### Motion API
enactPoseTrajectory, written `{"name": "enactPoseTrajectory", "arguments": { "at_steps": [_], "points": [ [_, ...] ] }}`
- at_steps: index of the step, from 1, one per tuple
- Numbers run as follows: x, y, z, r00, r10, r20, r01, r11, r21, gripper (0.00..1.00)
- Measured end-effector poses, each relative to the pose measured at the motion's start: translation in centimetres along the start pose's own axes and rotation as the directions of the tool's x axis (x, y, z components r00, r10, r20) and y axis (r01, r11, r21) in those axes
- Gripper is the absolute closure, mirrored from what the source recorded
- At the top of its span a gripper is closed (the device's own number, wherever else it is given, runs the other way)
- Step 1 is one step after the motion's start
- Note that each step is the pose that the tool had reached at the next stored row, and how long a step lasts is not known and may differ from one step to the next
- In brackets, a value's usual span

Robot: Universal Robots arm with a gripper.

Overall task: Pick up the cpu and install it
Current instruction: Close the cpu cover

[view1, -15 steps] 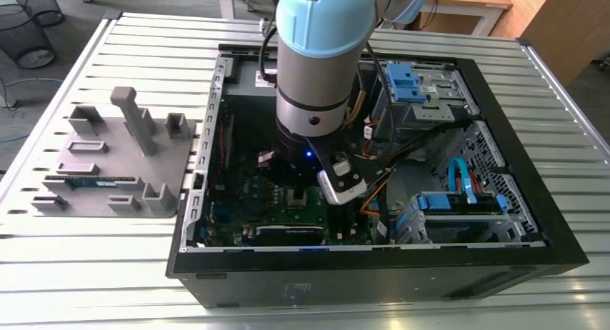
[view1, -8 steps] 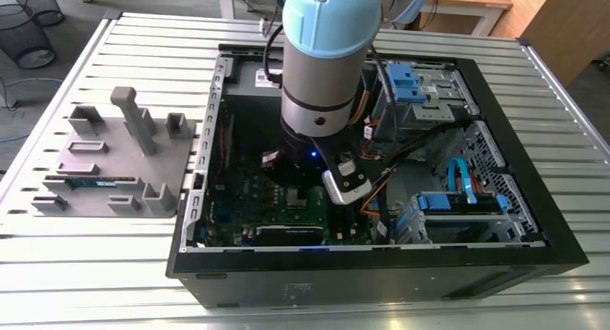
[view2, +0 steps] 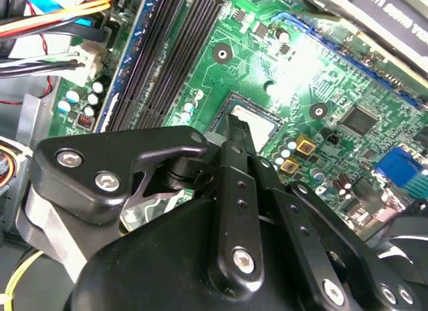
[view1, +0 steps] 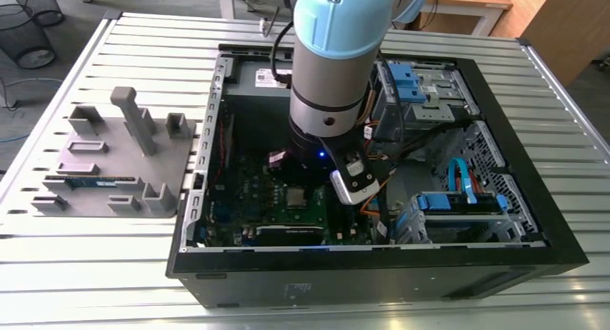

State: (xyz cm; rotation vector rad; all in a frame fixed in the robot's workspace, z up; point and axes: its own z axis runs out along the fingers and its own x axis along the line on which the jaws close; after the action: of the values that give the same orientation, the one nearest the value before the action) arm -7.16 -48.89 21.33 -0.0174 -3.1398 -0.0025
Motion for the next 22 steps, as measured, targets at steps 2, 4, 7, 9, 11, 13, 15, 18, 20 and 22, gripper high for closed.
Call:
{"name": "enactPoseTrajectory", "arguments": {
  "at_steps": [2, 4, 7, 9, 11, 13, 15, 18, 20, 22],
  "points": [
    [-0.01, 0.00, 0.00, 1.0000, 0.000, 0.0000, 0.000, 1.0000, 0.0000, 0.89],
    [-0.02, 0.00, -0.10, 1.0000, 0.000, -0.0001, 0.000, 1.0000, -0.0002, 0.89],
    [-0.01, 0.00, -0.50, 1.0000, 0.000, 0.0000, 0.000, 1.0000, -0.0021, 0.89],
    [-0.02, 0.00, -0.68, 1.0000, 0.000, 0.0000, 0.000, 1.0000, -0.0027, 0.89],
    [-0.02, 0.01, -0.68, 1.0000, 0.000, 0.0001, 0.000, 1.0000, -0.0029, 0.89],
    [-0.02, 0.08, -0.70, 1.0000, 0.000, -0.0001, 0.000, 1.0000, -0.0025, 0.89],
    [-0.02, 0.21, -0.69, 1.0000, -0.001, 0.0000, 0.001, 1.0000, -0.0026, 0.89],
    [-0.09, 0.34, -0.68, 1.0000, -0.005, 0.0000, 0.005, 1.0000, -0.0028, 0.89],
    [-0.23, 0.40, -0.69, 1.0000, -0.008, -0.0001, 0.008, 1.0000, -0.0029, 0.89],
    [-0.34, 0.49, -0.68, 0.9999, -0.013, -0.0001, 0.013, 0.9999, -0.0033, 0.89]
  ]
}}
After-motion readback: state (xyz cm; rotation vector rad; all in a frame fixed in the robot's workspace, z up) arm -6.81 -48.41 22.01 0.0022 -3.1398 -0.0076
